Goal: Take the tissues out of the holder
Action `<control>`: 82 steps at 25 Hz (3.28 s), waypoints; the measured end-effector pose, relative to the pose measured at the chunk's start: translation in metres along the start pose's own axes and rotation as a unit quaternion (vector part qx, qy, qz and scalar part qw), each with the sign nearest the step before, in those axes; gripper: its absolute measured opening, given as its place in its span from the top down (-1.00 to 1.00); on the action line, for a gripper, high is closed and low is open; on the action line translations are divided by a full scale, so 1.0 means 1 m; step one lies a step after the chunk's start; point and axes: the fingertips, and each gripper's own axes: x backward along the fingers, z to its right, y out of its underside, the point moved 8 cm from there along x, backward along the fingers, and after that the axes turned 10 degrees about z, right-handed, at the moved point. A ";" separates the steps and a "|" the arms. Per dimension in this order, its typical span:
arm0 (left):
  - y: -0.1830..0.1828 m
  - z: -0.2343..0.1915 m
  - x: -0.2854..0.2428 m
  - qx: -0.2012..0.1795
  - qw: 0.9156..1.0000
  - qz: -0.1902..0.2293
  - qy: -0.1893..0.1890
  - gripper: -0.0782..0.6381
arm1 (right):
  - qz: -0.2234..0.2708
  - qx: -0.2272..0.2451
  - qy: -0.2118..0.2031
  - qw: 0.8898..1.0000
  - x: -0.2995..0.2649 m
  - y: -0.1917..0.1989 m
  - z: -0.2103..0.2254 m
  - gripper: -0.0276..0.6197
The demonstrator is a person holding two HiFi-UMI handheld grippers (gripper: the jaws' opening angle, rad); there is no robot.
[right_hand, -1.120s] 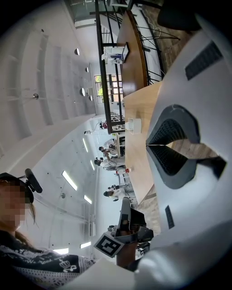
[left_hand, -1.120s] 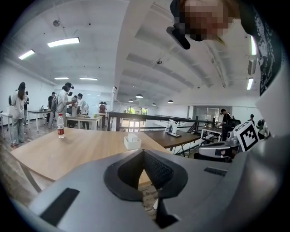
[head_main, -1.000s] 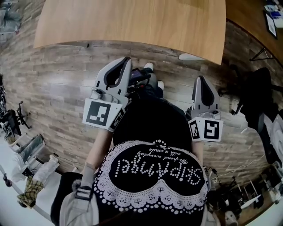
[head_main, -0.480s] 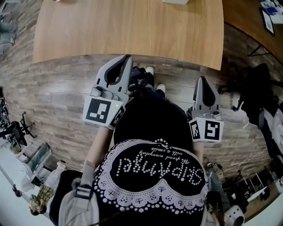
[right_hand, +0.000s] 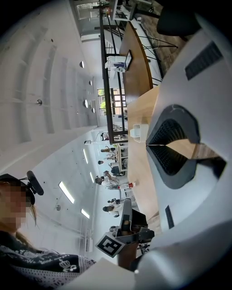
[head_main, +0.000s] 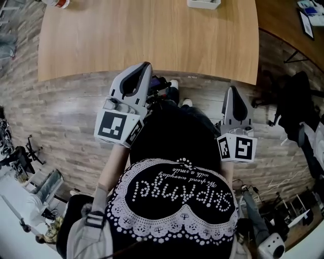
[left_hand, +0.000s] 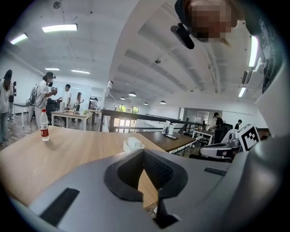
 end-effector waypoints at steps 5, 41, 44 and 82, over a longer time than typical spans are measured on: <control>-0.001 -0.016 0.001 -0.002 1.000 -0.009 -0.004 0.76 | -0.005 -0.001 -0.003 1.000 -0.006 0.003 -0.010 0.88; -0.017 0.012 -0.015 0.004 0.996 0.016 -0.086 0.76 | 0.001 -0.006 -0.101 0.995 -0.044 -0.012 0.032 0.88; -0.020 0.005 -0.006 0.008 0.995 0.022 -0.094 0.76 | 0.003 -0.008 -0.106 0.994 -0.048 -0.016 0.022 0.88; -0.012 -0.003 -0.053 0.017 0.999 -0.005 -0.045 0.76 | -0.020 0.008 -0.053 0.998 -0.053 -0.007 0.039 0.88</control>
